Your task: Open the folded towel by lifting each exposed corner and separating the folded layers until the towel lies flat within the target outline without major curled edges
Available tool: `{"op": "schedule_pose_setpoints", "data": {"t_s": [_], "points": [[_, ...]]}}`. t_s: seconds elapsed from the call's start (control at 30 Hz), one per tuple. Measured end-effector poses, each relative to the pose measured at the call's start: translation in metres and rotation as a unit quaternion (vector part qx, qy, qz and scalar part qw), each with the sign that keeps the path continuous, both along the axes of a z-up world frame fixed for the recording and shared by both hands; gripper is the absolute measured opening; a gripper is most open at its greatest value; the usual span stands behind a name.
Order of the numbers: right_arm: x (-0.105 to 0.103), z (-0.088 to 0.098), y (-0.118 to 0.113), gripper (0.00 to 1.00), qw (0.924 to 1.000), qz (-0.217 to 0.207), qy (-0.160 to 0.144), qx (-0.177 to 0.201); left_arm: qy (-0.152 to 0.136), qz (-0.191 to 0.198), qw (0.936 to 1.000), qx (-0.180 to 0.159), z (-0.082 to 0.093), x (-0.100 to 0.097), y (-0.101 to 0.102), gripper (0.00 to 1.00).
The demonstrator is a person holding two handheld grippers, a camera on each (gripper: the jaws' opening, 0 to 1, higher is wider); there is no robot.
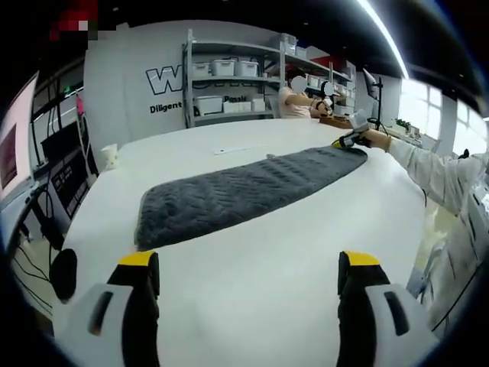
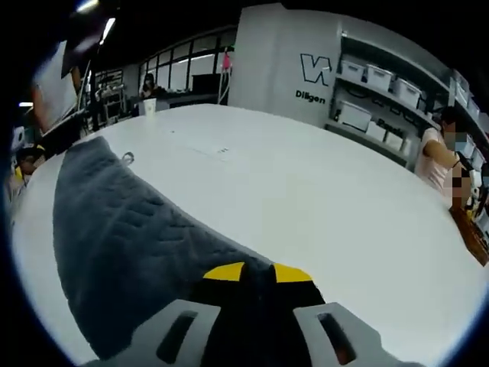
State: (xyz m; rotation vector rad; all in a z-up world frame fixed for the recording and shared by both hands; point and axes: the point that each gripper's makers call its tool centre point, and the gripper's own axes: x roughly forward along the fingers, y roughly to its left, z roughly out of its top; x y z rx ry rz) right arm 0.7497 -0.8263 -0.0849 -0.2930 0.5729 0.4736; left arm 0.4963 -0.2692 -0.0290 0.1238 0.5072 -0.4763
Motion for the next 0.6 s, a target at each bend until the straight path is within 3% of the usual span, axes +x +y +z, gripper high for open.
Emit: {"op": "schedule_pose_setpoints", "data": {"t_s": [0.23,0.6], "points": [[0.000,0.003,0.000,0.00,0.9999,-0.001,-0.011,-0.006,0.003,0.001,1.0000,0.000,-0.001,0.000,0.001,0.94],[-0.017,0.031,0.000,0.00,0.9977,-0.003,-0.066,-0.017,0.002,0.005,1.0000,0.001,0.000,-0.004,0.006,0.94]]}}
